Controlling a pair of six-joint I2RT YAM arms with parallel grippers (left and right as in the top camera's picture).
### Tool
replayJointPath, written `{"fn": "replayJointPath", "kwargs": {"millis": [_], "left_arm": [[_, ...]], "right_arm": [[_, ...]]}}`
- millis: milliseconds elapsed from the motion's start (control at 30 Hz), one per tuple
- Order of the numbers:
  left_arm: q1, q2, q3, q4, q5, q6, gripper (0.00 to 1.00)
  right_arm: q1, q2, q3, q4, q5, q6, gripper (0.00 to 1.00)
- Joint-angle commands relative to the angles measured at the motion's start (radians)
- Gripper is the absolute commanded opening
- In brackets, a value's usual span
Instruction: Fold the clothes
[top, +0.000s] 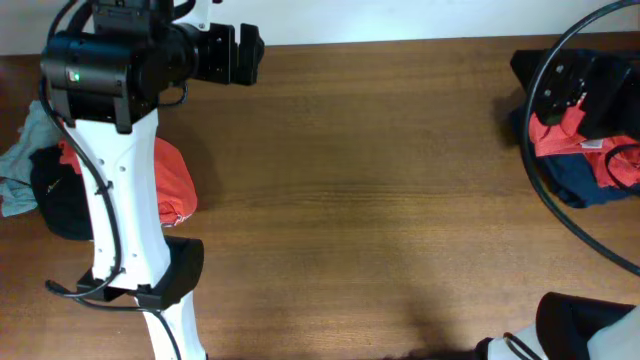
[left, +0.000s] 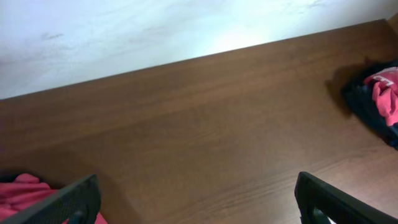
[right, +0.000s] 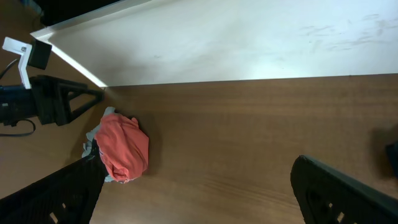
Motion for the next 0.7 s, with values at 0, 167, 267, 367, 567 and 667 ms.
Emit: {"fn": "replayJointPath", "kwargs": {"millis": [0,167,267,367,567,667], "left_arm": [[0.001,0.004,0.000,-0.003,0.000,0.008,0.99],[0.001,0.004,0.000,-0.003,0.000,0.008,0.99],[0.001,0.004,0.000,-0.003,0.000,0.008,0.99],[0.001,0.004,0.000,-0.003,0.000,0.008,0.99],[0.001,0.004,0.000,-0.003,0.000,0.008,0.99],[0.001,0.004,0.000,-0.003,0.000,0.008,0.99]], "right_arm": [[0.008,0.012,-0.003,-0.006,0.005,-0.006,0.99],[0.008,0.002,-0.003,-0.006,0.187,-0.026,0.99],[0.008,-0.023,-0.003,-0.006,0.241,-0.166,0.99],[0.009,-0.069,-0.003,-0.006,0.241,-0.436,0.99],[0.009,-0.243,-0.126,0.061,0.210,-0.455,0.99],[0.009,-0.404,-0.364,0.182,0.208,-0.455,0.99]]}}
